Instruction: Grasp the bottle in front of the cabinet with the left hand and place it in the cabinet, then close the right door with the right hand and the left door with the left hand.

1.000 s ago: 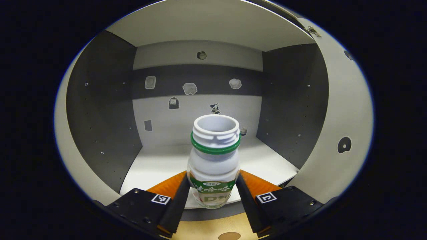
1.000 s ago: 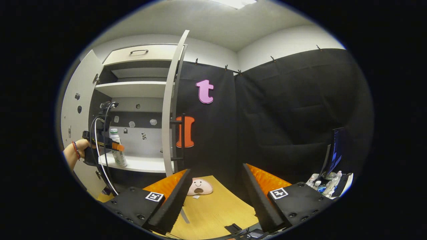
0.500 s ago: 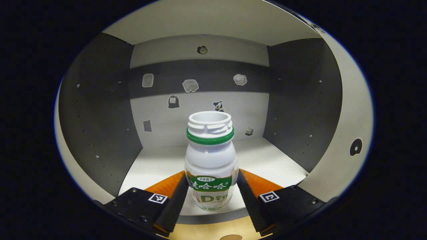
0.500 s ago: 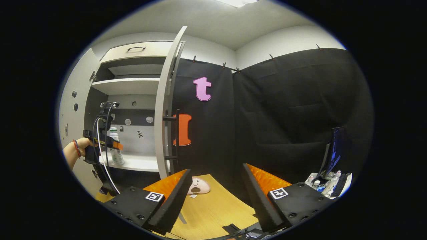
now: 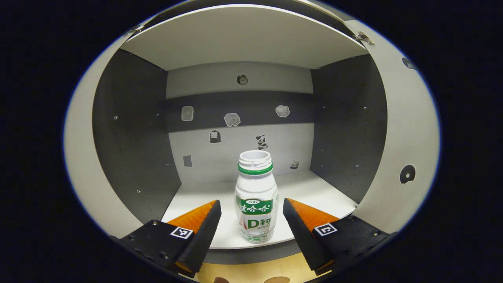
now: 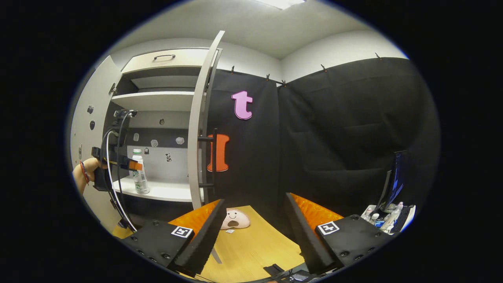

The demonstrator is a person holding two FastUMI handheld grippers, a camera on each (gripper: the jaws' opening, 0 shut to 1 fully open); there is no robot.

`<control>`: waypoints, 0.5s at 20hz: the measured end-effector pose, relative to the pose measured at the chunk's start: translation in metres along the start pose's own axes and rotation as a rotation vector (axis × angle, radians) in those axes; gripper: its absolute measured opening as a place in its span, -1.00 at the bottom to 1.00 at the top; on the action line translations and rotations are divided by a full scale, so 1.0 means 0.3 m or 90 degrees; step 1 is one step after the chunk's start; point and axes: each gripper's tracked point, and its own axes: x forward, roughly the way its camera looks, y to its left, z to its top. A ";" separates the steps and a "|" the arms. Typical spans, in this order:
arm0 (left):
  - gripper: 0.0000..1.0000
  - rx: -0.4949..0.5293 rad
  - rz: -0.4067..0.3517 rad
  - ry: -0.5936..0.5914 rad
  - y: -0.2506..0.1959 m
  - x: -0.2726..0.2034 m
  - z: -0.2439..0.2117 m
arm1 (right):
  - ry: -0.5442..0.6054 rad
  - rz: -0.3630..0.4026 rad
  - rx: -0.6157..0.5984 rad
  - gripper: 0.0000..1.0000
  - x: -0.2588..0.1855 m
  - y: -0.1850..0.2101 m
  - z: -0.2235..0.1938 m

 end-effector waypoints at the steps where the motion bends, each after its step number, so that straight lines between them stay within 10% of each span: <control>1: 0.94 -0.004 0.002 -0.006 0.012 -0.037 0.005 | -0.001 0.003 0.001 0.98 -0.005 0.006 0.000; 10: 0.87 -0.038 0.012 -0.082 0.100 -0.482 0.037 | -0.015 0.019 -0.016 0.97 0.055 0.005 -0.027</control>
